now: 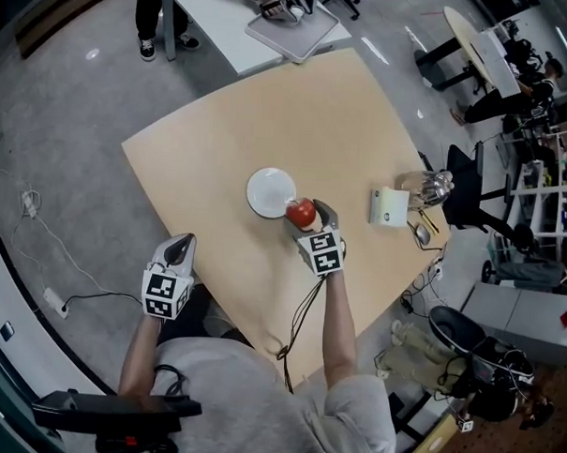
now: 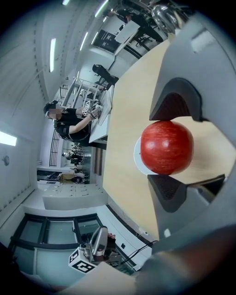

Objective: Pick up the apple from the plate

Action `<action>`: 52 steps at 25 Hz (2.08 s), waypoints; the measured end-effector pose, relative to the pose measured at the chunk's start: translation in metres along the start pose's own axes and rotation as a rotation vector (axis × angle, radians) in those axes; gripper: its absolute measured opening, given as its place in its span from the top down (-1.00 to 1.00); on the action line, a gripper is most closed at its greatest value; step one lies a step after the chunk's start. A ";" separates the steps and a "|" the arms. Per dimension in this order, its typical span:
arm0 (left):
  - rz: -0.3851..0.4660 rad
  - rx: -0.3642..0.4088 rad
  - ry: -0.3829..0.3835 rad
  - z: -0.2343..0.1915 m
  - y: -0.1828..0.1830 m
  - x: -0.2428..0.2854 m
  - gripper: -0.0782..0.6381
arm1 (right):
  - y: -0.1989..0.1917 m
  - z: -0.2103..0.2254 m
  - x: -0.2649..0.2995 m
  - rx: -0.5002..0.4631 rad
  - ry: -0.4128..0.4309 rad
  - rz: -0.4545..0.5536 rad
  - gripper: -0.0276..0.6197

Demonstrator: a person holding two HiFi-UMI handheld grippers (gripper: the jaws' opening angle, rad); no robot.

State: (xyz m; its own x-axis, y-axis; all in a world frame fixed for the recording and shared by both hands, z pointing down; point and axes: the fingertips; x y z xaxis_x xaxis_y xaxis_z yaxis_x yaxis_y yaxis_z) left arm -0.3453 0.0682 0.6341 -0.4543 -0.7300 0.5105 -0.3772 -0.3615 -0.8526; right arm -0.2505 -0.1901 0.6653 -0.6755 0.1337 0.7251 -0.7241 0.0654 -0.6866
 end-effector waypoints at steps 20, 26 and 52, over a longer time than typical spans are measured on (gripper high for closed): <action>0.019 0.106 -0.165 0.083 0.007 -0.007 0.73 | -0.068 -0.003 -0.114 0.156 -0.181 0.109 -0.23; 0.015 0.141 -0.214 0.111 0.008 -0.009 0.73 | -0.090 -0.002 -0.143 0.202 -0.227 0.129 -0.23; 0.003 0.221 -0.331 0.207 -0.004 -0.027 0.73 | -0.190 -0.021 -0.231 0.357 -0.384 0.205 -0.23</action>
State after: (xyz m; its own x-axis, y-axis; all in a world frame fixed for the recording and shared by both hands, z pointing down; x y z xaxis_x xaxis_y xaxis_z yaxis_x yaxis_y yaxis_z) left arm -0.1648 -0.0306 0.6012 -0.1572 -0.8655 0.4756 -0.1770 -0.4491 -0.8758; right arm 0.0467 -0.2123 0.6272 -0.7613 -0.2655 0.5916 -0.5296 -0.2719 -0.8035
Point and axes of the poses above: the fingertips, and each gripper's own axes: x forward along the fingers, z to its right, y out of its top, and after that the axes turned 14 degrees about y, right-handed
